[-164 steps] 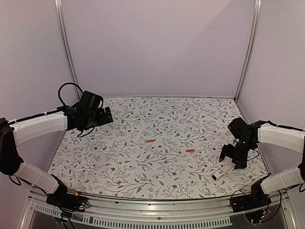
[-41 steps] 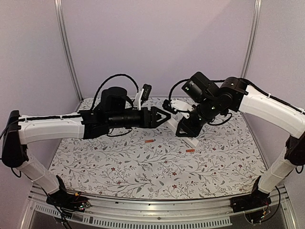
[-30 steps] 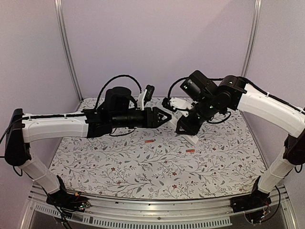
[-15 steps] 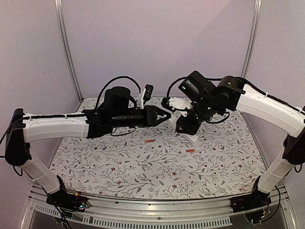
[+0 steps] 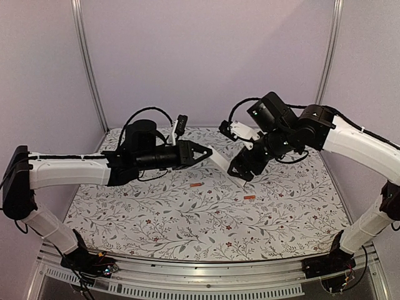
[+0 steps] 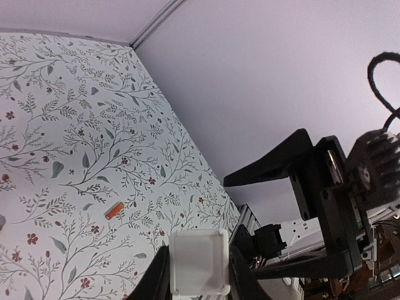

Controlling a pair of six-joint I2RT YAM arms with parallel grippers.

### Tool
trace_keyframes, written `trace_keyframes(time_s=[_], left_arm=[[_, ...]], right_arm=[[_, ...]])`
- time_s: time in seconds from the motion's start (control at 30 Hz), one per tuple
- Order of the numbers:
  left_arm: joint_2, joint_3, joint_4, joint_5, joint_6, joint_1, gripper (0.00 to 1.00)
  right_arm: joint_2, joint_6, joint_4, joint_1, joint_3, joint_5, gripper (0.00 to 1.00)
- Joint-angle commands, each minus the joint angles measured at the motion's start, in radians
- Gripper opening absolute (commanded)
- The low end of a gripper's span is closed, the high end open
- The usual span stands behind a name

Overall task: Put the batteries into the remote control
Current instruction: Pass from the right arm to the left, then pass from the left arm to the right

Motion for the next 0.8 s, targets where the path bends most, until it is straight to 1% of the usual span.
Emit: trace_keyframes(time_s=[0.0,0.1,0.17,0.2,0.23,0.3,0.43,0.5,0.63,0.77], left_arm=[[-0.06,-0.066,0.191,0.068,-0.091,0.07,0.0],[-0.079,-0.123,0.306,0.103,-0.166,0.11,0.0],[-0.089,-0.128,0.342,0.126,-0.194,0.122,0.0],[-0.093,-0.127,0.346,0.136,-0.203,0.125,0.0],[-0.098,-0.124,0.344,0.146,-0.211,0.126,0.0],[-0.105,-0.126,0.355,0.163,-0.231,0.131,0.0],[-0.107,-0.147,0.425,0.192,-0.29,0.141,0.0],[-0.104,-0.152,0.449,0.2,-0.314,0.141,0.0],[-0.103,-0.166,0.5,0.204,-0.362,0.141,0.0],[-0.088,-0.174,0.557,0.214,-0.411,0.142,0.0]], right_arm=[[-0.14,0.047,0.18,-0.084,-0.139,-0.152,0.86],[-0.283,0.074,0.461,-0.127,-0.362,-0.225,0.87],[-0.39,0.066,0.647,-0.127,-0.511,-0.241,0.89],[-0.451,0.061,0.699,-0.128,-0.56,-0.24,0.89],[-0.483,0.048,0.722,-0.127,-0.592,-0.24,0.89],[-0.501,0.018,0.721,-0.127,-0.601,-0.257,0.89],[-0.484,-0.051,0.722,-0.102,-0.608,-0.257,0.89],[-0.472,-0.111,0.734,-0.078,-0.612,-0.246,0.9],[-0.455,-0.177,0.809,-0.04,-0.636,-0.213,0.9],[-0.459,-0.204,0.905,-0.013,-0.681,-0.191,0.86]])
